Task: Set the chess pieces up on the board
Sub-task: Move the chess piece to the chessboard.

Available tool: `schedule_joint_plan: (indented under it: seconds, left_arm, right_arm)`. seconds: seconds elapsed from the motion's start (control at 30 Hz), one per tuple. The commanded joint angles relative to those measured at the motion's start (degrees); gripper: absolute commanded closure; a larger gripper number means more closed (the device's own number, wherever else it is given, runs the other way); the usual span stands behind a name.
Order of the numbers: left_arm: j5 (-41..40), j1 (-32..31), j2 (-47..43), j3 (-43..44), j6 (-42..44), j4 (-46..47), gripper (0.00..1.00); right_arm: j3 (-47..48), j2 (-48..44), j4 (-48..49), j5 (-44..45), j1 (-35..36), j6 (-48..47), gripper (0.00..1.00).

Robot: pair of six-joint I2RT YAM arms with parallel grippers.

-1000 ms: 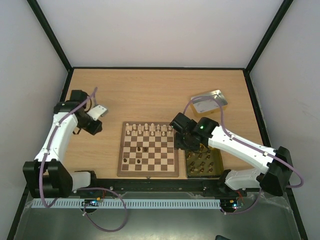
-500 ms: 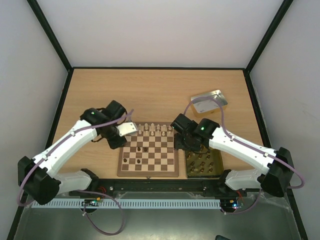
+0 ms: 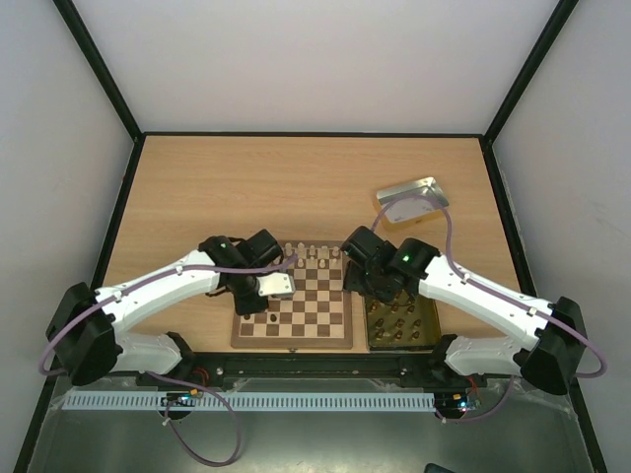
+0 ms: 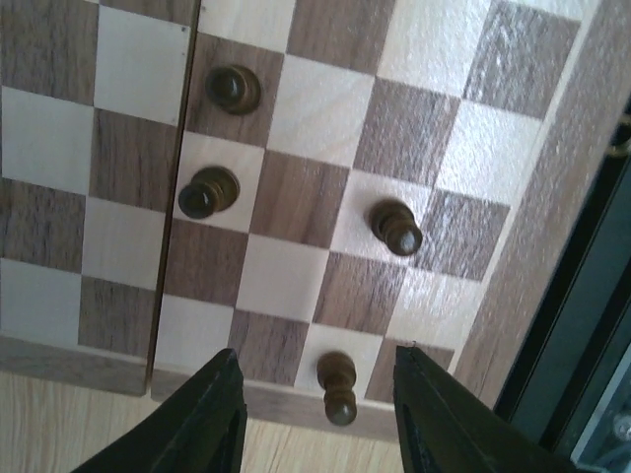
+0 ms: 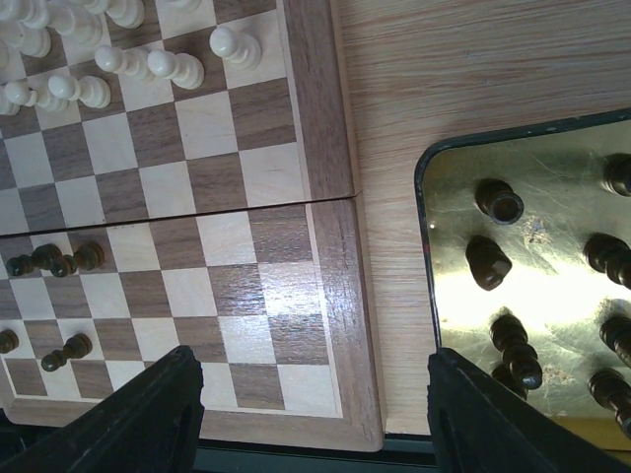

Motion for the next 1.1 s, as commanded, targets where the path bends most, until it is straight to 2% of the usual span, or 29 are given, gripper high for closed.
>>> schedule_joint_plan:
  seconds: [0.0,0.1,0.37,0.7,1.07]
  left_arm:
    - [-0.01,-1.65,2.01,0.97,-1.04,4.01,0.6]
    - [0.09,-3.14,3.66,1.58,-1.28,4.97,0.65]
    - [1.66,-5.56,5.61,1.89,-1.74,5.71,0.63]
    - [2.55,-6.59,6.51,0.82,-1.97,6.58,0.63]
    - [2.55,-6.76,7.53,-1.46,-1.95,8.22,0.71]
  right_arm:
    - [-0.91,-1.54,-0.64,1.14,-0.38,2.24,0.38]
    - [-1.56,-3.28,-0.86,1.96,-0.43,3.75,0.38]
    - [-3.99,-7.31,-1.83,2.7,-0.46,6.35,0.38]
    - [-3.57,-7.98,-1.66,2.79,-0.49,7.09,0.38]
    - [-3.56,-8.26,-1.44,2.84,-0.48,7.77,0.38]
